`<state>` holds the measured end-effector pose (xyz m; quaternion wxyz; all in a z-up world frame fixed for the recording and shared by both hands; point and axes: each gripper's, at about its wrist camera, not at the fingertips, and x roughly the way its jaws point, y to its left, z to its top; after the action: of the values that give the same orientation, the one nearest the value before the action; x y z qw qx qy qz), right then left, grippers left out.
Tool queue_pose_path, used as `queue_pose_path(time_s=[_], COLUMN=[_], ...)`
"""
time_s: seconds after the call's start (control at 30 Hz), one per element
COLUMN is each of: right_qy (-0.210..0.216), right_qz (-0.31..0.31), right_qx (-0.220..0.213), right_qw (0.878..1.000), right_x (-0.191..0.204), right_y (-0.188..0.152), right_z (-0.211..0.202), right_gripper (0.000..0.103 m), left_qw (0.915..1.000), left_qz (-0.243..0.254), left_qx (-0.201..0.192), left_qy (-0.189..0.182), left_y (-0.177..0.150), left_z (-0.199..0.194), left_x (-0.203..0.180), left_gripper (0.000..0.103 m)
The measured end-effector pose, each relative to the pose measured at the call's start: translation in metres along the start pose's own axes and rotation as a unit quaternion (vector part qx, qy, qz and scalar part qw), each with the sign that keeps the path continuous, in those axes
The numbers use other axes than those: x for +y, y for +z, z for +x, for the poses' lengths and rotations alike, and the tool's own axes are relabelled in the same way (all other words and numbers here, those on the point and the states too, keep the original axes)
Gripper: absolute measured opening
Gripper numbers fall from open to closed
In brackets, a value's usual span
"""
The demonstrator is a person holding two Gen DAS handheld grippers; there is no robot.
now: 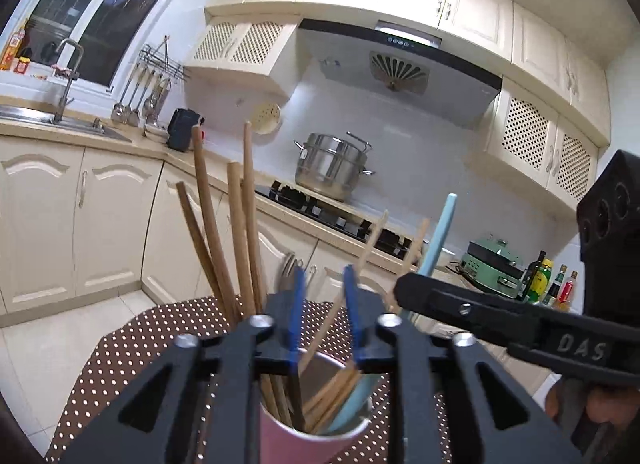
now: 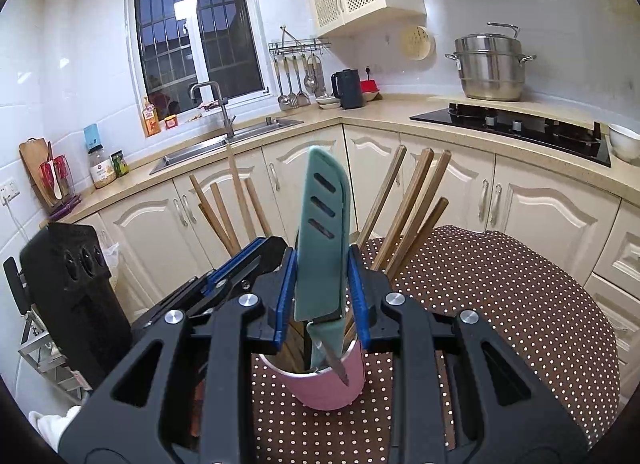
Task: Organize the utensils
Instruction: 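Lower the fork and knife into the pink cup with both tools, then open both tools to release the fork and knife into the cup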
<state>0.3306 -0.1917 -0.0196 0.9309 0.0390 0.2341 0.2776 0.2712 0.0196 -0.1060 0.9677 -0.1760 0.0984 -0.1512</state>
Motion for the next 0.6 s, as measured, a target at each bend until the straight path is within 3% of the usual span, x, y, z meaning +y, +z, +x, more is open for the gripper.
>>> queue_pose_path(time_s=[0.23, 0.3, 0.53, 0.6], right_qy=[-0.003, -0.004, -0.011, -0.016], right_qz=[0.005, 0.006, -0.007, -0.014], right_qx=[0.008, 0.011, 0.026, 0.033], right_qw=[1.000, 1.000, 1.000, 0.999], right_x=[0.001, 0.000, 0.005, 0.008], right_y=[-0.004, -0.005, -0.008, -0.011], right_z=[0.003, 0.003, 0.010, 0.015], right_gripper=[0.026, 0.026, 0.026, 0.026], left_qw=[0.9995, 0.9993, 0.9925, 0.9920], left_qz=[0.002, 0.002, 0.047, 0.048], left_qx=[0.013, 0.016, 0.027, 0.033], left_qy=[0.029, 0.033, 0.110, 0.112], left_y=[0.001, 0.003, 0.012, 0.015], left_z=[-0.014, -0.021, -0.043, -0.048], left_x=[-0.002, -0.003, -0.016, -0.017], left_gripper=[0.031, 0.037, 0.050, 0.051])
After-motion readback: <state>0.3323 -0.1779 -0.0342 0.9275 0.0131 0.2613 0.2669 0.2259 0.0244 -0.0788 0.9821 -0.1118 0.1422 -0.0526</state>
